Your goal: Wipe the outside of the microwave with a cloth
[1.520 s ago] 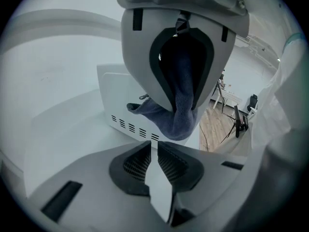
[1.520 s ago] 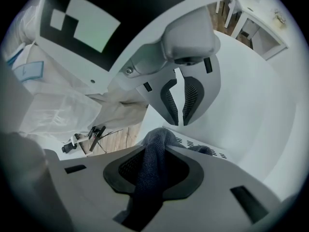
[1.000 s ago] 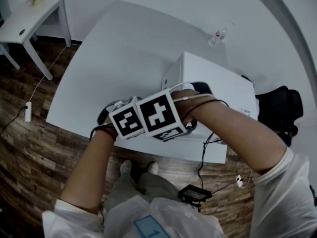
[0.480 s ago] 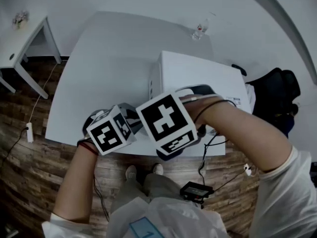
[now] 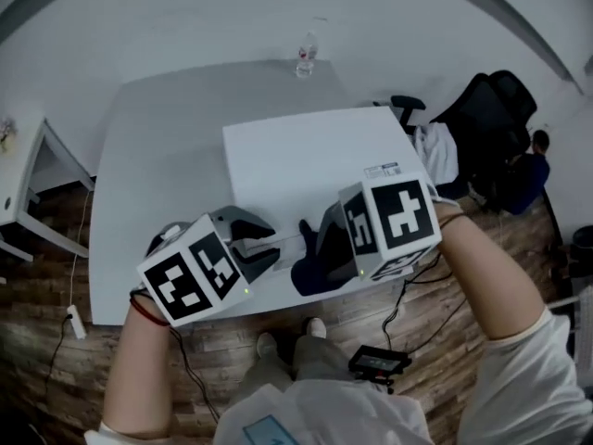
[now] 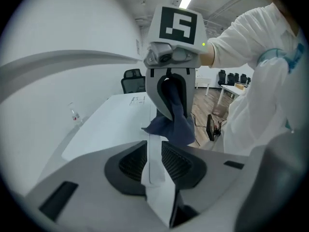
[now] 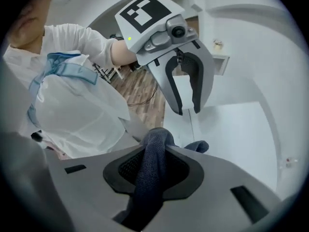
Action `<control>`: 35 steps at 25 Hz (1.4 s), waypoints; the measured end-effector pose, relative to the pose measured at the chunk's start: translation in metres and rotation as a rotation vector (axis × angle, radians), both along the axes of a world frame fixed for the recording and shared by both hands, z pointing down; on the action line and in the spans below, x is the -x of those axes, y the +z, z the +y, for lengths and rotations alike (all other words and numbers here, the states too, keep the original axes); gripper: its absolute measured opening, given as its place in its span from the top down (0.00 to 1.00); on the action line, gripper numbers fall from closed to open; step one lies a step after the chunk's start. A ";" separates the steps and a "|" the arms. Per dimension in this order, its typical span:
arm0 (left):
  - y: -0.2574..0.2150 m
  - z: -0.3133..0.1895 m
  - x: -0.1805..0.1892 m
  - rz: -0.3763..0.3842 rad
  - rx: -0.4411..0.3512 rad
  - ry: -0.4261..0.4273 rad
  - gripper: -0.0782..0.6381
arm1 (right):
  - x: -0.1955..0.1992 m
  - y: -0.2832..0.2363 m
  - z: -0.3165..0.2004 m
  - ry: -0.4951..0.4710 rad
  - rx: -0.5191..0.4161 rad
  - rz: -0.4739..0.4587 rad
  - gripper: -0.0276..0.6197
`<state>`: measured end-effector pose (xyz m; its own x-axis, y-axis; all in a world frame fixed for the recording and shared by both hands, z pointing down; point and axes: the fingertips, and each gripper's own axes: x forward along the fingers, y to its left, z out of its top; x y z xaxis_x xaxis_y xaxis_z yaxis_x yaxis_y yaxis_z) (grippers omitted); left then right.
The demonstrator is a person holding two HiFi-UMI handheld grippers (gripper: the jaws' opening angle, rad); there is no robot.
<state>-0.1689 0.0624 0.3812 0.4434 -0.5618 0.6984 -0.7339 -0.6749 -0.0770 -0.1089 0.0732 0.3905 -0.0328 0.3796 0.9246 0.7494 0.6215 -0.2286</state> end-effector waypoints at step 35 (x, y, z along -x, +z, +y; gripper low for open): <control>-0.038 -0.296 -0.192 0.000 -0.229 -0.129 0.76 | -0.153 -0.026 -0.313 1.056 0.292 -0.838 0.81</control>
